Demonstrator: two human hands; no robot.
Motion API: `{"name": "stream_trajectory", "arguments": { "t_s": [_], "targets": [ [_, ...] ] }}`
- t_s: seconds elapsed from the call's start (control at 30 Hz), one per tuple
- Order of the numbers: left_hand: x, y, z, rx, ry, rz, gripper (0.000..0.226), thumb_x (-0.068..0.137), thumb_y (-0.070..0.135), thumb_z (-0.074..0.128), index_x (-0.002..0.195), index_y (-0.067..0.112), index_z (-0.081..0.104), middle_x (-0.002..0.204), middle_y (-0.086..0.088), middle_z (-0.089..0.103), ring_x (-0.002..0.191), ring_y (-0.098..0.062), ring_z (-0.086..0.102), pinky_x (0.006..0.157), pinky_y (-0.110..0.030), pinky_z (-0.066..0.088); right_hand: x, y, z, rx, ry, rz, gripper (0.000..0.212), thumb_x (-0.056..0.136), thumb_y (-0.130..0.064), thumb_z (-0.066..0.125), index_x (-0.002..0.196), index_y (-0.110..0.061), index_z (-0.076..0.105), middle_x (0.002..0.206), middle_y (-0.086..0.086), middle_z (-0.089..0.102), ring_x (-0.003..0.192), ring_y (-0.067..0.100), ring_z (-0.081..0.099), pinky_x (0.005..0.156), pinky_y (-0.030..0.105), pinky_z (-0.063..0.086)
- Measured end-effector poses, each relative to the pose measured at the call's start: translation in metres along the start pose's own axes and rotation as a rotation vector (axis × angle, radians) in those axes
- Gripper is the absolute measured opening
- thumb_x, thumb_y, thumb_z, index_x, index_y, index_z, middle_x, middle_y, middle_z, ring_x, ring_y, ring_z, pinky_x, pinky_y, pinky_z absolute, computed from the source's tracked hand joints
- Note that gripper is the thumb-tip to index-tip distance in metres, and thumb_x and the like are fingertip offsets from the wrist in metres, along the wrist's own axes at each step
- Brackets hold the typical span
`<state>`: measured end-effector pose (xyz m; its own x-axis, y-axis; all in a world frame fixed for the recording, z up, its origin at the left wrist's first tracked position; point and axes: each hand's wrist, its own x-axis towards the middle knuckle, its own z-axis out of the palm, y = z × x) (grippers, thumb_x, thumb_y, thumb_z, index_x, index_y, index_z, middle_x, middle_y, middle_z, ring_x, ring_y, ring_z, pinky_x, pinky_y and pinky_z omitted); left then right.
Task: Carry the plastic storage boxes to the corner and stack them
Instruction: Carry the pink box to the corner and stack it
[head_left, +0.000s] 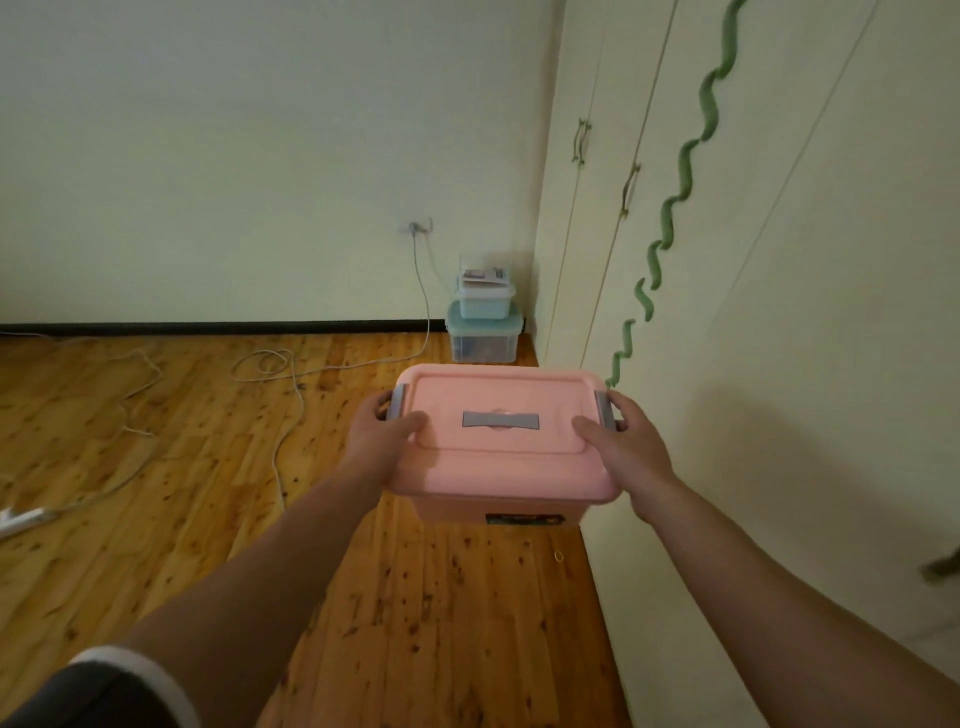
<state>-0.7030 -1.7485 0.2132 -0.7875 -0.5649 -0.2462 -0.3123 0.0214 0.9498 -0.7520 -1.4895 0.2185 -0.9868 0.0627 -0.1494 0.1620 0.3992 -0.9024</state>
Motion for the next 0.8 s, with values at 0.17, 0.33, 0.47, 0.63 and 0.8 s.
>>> {"name": "stream_trajectory", "arguments": {
  "t_s": [0.17, 0.33, 0.47, 0.63, 0.8],
  "targets": [
    [0.025, 0.009, 0.012, 0.015, 0.059, -0.016, 0.061, 0.084, 0.023, 0.07, 0.139, 0.03, 0.042, 0.126, 0.002, 0.052, 0.078, -0.009, 0.051, 0.051, -0.024, 0.041, 0.04, -0.009, 0.008, -0.007, -0.025, -0.002, 0.061, 0.088, -0.039, 0.065, 0.143, -0.033, 0.038, 0.133, 0.003, 0.052, 0.102, 0.02, 0.052, 0.072, 0.035, 0.048],
    [0.064, 0.015, 0.017, 0.033, 0.068, -0.03, 0.06, 0.085, 0.024, 0.069, 0.138, 0.032, 0.041, 0.126, 0.002, 0.052, 0.087, -0.015, 0.054, 0.052, -0.026, 0.043, 0.079, -0.022, 0.026, -0.016, -0.06, -0.003, 0.061, 0.088, -0.038, 0.065, 0.142, -0.034, 0.039, 0.131, 0.003, 0.053, 0.102, 0.022, 0.053, 0.067, 0.032, 0.047],
    [0.108, 0.02, 0.021, 0.021, 0.069, -0.032, 0.06, 0.086, 0.022, 0.068, 0.139, 0.03, 0.041, 0.124, 0.003, 0.051, 0.089, -0.015, 0.054, 0.052, -0.025, 0.043, 0.115, -0.038, 0.046, -0.045, -0.06, -0.014, 0.06, 0.088, -0.039, 0.065, 0.142, -0.032, 0.039, 0.132, 0.004, 0.053, 0.105, 0.023, 0.054, 0.075, 0.036, 0.05],
    [0.177, 0.043, 0.021, 0.007, 0.041, -0.022, 0.059, 0.085, 0.023, 0.069, 0.137, 0.031, 0.043, 0.116, 0.008, 0.051, 0.078, -0.009, 0.052, 0.051, -0.025, 0.042, 0.166, -0.064, 0.078, -0.039, -0.029, -0.012, 0.06, 0.087, -0.04, 0.065, 0.141, -0.033, 0.04, 0.132, 0.002, 0.053, 0.106, 0.023, 0.054, 0.078, 0.039, 0.052],
    [0.24, 0.069, 0.011, 0.017, 0.031, -0.026, 0.06, 0.085, 0.025, 0.069, 0.138, 0.033, 0.042, 0.111, 0.01, 0.049, 0.078, -0.009, 0.053, 0.049, -0.024, 0.042, 0.212, -0.095, 0.113, -0.013, -0.025, -0.013, 0.06, 0.087, -0.041, 0.066, 0.14, -0.034, 0.041, 0.127, 0.0, 0.055, 0.101, 0.021, 0.054, 0.066, 0.031, 0.046]
  ]
}}
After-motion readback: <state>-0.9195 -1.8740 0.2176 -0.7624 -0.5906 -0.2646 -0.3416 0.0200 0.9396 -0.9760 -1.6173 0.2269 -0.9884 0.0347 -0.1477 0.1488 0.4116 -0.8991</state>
